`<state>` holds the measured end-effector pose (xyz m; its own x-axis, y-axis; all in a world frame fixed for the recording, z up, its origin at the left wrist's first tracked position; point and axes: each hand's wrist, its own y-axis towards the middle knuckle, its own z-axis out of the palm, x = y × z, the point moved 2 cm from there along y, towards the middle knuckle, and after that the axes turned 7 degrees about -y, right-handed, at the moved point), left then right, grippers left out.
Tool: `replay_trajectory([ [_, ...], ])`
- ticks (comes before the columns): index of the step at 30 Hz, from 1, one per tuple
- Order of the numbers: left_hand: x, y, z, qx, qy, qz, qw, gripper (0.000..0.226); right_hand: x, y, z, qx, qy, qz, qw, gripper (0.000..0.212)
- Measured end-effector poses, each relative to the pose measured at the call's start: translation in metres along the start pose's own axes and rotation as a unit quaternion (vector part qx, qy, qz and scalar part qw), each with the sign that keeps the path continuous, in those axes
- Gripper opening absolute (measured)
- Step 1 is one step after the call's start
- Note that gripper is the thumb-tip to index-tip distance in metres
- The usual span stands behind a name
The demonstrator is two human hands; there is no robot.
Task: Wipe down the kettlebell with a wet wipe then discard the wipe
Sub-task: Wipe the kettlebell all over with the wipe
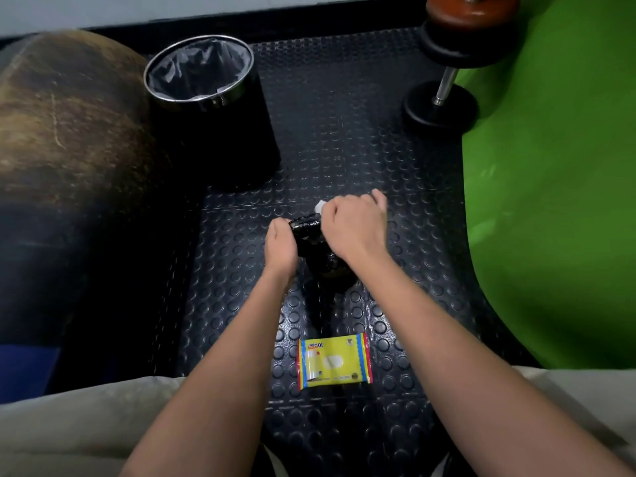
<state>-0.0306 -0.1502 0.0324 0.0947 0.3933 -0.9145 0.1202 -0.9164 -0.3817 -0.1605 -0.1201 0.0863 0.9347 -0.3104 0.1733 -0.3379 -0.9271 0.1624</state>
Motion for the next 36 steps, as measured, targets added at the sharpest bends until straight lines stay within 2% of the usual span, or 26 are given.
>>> replay_trajectory([
  [7, 0.002, 0.001, -0.001, 0.001, -0.002, 0.006, 1.000, 0.027, 0.004, -0.026, 0.018, -0.087, 0.041, -0.134, 0.986, 0.037],
  [10, 0.001, 0.000, 0.000, 0.004, -0.005, 0.006, 1.000, 0.030, -0.016, -0.035, 0.028, -0.115, 0.098, -0.147, 0.977, 0.040],
  [15, 0.002, 0.002, 0.000, 0.005, -0.009, -0.024, 1.000, 0.035, -0.040, -0.041, 0.037, -0.142, 0.207, -0.030, 0.968, 0.039],
  [19, 0.002, 0.001, 0.001, 0.009, -0.013, -0.030, 0.999, 0.034, -0.043, -0.035, 0.037, -0.122, 0.333, 0.088, 0.931, 0.038],
  [23, 0.002, 0.001, 0.001, 0.008, -0.017, -0.030, 0.999, 0.032, -0.038, -0.025, 0.024, -0.031, 0.434, 0.220, 0.873, 0.031],
  [26, 0.001, 0.001, 0.002, 0.004, -0.016, -0.035, 0.999, 0.033, -0.044, -0.011, 0.017, 0.058, 0.462, 0.280, 0.839, 0.032],
  [27, 0.002, 0.001, 0.002, 0.004, -0.015, -0.033, 0.999, 0.032, -0.046, -0.006, 0.014, 0.087, 0.447, 0.282, 0.844, 0.033],
  [29, 0.001, 0.001, 0.002, 0.004, -0.008, -0.024, 1.000, 0.030, -0.049, 0.007, 0.006, 0.141, 0.368, 0.235, 0.888, 0.038],
  [32, 0.000, 0.001, 0.001, 0.002, -0.002, -0.017, 1.000, 0.031, -0.036, 0.021, -0.010, 0.187, 0.167, 0.077, 0.965, 0.042],
  [34, 0.000, 0.001, 0.001, 0.000, -0.004, -0.017, 1.000, 0.030, -0.018, 0.023, -0.017, 0.175, 0.059, -0.012, 0.983, 0.046],
  [36, 0.000, 0.000, 0.001, -0.003, -0.006, -0.015, 1.000, 0.031, -0.001, 0.020, -0.017, 0.152, 0.004, -0.059, 0.987, 0.051],
])
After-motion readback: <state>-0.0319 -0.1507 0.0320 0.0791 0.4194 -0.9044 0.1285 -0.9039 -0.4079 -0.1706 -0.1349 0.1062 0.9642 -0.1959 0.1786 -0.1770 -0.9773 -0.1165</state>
